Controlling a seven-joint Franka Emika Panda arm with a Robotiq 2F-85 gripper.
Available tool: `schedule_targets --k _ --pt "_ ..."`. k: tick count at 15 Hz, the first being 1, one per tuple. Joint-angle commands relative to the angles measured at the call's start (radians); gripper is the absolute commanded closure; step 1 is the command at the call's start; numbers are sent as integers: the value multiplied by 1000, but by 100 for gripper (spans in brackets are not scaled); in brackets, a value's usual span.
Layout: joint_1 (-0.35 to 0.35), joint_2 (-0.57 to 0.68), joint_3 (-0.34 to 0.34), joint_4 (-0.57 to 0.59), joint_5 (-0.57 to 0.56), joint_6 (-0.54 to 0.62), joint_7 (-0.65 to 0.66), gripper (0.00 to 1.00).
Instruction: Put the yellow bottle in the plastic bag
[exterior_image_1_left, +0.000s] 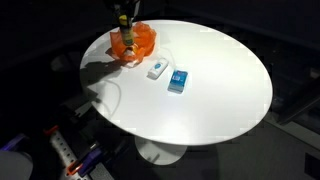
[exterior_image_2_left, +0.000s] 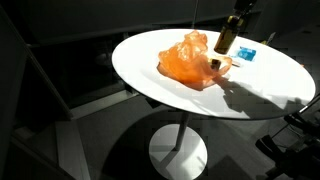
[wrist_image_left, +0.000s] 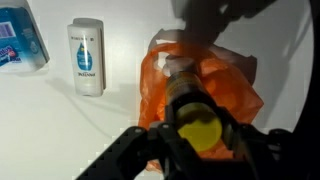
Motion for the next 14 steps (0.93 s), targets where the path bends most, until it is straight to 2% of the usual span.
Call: schedule_targets --k 1,6,14 --pt "26 51 31 33 18 40 -36 79" --pt "52 109 74 44 9 97 -36 79" --pt "43 187 91 54 -11 147 -65 79"
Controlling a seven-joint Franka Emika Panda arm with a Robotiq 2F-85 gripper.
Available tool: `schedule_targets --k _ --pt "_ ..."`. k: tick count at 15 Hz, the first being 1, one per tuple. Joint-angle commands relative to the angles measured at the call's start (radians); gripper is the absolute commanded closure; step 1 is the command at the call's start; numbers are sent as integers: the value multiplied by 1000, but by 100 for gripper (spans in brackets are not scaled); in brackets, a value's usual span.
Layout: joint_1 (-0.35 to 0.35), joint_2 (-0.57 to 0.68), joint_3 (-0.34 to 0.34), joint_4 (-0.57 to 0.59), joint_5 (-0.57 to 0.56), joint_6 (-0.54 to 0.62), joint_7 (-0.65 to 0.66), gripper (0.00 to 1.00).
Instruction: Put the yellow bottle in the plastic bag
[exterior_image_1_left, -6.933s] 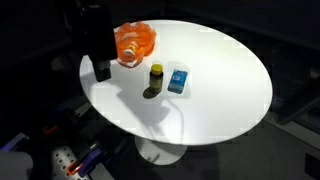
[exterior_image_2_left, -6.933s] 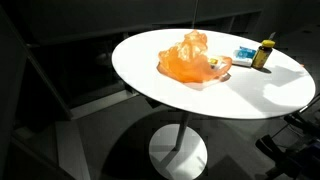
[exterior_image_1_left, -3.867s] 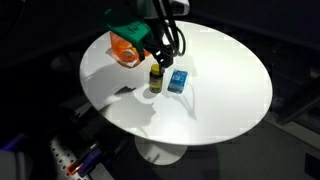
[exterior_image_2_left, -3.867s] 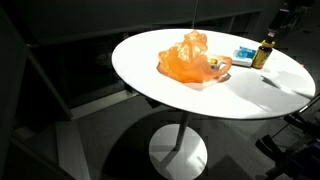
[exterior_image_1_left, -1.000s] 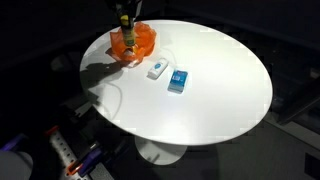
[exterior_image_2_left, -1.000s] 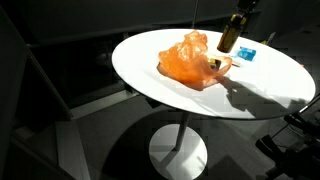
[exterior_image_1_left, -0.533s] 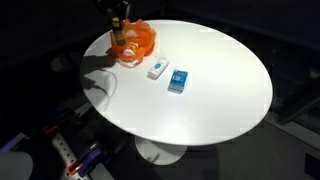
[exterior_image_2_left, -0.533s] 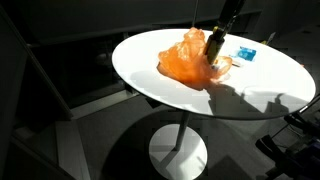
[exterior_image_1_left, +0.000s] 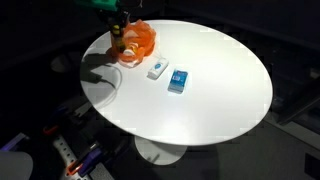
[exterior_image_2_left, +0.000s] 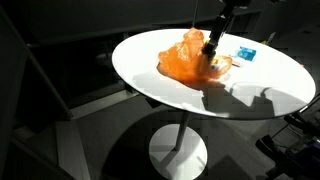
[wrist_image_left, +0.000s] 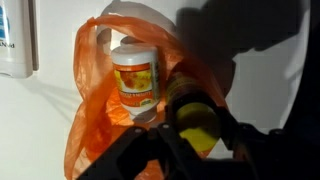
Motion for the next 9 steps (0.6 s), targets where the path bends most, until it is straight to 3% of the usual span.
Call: schedule_targets --k 1,2,6,9 --pt "-15 19 13 32 -7 -7 -28 29" --pt "-17 13 15 33 0 -15 -33 28" --pt "-25 -51 5 43 -9 -101 -16 0" --pt "-39 -112 -17 52 -38 -202 17 0"
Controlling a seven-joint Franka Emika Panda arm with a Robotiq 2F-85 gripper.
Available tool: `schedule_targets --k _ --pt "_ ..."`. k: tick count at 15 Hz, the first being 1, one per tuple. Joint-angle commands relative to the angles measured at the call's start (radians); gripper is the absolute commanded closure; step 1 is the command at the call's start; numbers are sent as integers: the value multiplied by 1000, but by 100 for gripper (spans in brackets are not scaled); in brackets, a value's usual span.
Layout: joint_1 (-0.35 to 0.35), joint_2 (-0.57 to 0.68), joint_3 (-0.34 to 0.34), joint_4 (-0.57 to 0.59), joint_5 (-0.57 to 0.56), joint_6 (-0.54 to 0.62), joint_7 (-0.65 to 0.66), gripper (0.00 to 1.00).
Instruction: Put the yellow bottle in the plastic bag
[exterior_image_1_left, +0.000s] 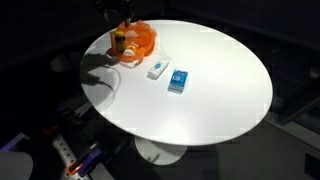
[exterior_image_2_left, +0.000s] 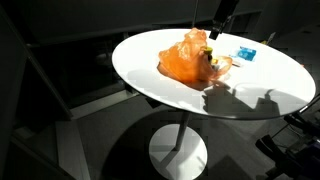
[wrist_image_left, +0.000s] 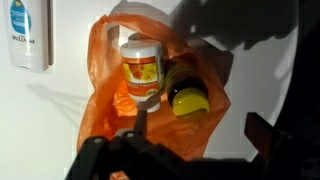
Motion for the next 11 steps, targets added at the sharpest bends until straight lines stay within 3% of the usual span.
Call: schedule_targets --k 1,7,11 --pt "-26 -86 -21 15 -39 -130 29 0" --pt "-50 -143 -57 27 -48 -252 39 0" --pt "-43 -129 -56 10 -31 -213 13 0"
